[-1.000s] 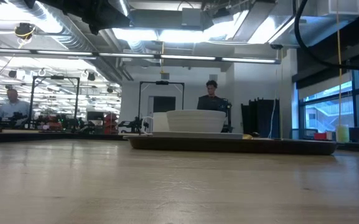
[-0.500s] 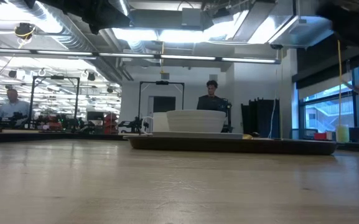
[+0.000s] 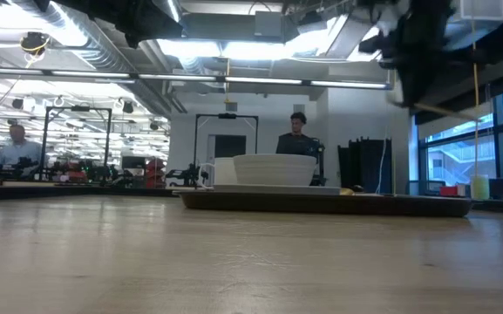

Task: Set up tray
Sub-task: Put the gold fork to the right of the gold spoon on the brown napkin on the black serving tray

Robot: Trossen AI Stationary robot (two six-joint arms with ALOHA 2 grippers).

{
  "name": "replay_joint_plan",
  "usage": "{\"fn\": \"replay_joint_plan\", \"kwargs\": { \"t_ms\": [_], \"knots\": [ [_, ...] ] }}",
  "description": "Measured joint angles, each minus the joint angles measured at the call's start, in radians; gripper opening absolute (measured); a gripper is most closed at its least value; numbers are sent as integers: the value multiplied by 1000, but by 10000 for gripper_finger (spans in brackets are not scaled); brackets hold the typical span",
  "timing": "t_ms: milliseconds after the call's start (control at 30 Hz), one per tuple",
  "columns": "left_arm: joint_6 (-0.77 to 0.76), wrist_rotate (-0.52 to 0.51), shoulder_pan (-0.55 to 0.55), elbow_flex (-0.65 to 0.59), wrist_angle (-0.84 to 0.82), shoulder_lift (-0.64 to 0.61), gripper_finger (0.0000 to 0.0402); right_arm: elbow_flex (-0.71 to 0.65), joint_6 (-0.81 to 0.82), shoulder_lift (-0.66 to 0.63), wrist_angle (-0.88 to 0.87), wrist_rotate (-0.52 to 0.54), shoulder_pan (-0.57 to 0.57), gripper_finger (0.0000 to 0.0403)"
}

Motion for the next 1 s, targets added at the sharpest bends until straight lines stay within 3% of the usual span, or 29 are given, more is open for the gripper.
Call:
{"fn": "replay_joint_plan", "kwargs": {
  "t_ms": [167, 367, 667, 1000],
  "knots": [
    [-2, 0, 0, 0, 0, 0, 59, -45, -338, 1, 176, -134, -309, 1],
    [-41, 0, 0, 0, -1, 0, 59, -118, -515, 33, 305, -214, -558, 0],
    [-36, -29, 0, 0, -1, 0, 59, -126, -610, 211, 414, -234, -605, 0],
    [-36, -29, 0, 0, -15, 0, 59, -126, -599, 390, 444, -278, -616, 0]
  ]
}}
